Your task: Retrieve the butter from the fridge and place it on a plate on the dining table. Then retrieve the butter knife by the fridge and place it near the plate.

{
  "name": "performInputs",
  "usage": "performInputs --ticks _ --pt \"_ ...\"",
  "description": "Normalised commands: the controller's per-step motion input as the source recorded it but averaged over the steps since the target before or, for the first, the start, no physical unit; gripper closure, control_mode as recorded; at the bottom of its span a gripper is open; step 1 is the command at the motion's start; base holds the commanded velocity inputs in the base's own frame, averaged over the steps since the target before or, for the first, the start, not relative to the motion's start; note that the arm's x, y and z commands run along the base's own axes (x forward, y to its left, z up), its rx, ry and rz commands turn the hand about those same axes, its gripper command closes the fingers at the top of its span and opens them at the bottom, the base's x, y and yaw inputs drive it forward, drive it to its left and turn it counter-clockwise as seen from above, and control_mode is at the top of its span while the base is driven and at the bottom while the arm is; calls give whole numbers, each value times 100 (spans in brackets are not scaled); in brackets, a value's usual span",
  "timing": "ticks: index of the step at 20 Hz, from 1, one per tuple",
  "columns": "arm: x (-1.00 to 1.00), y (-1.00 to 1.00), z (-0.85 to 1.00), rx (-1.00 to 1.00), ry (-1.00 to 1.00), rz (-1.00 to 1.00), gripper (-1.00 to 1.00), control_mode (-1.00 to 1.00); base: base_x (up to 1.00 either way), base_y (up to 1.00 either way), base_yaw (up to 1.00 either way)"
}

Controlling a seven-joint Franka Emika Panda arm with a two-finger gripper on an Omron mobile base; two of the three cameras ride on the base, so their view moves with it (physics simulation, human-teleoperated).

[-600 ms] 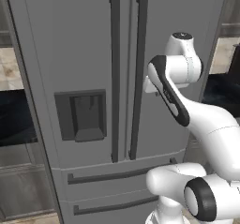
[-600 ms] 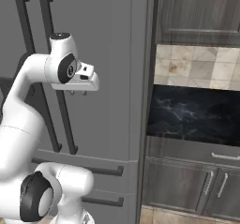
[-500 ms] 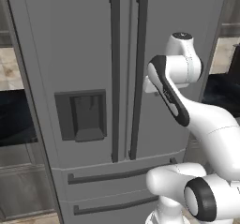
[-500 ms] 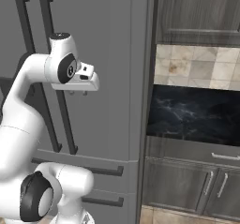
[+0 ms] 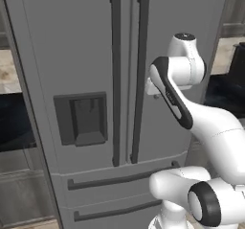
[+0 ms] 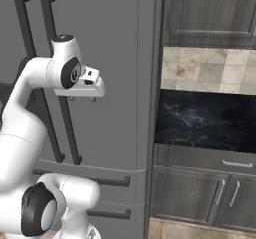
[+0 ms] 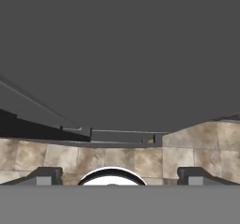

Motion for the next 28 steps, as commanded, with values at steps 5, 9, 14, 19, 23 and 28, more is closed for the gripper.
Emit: performInputs --ticks 5,9,14,19,23,28 --pt "0 0 0 0 0 0 -100 100 -57 1 -4" --pt "0 0 0 0 0 0 -100 100 -40 15 -1" --pt "0 0 0 0 0 0 -100 100 -6 52 -3" --pt "0 0 0 0 0 0 -100 100 -15 25 0" --pt "0 0 0 0 0 0 -100 100 -40 4 0" --pt "0 0 0 0 0 0 -100 100 -17 48 -1"
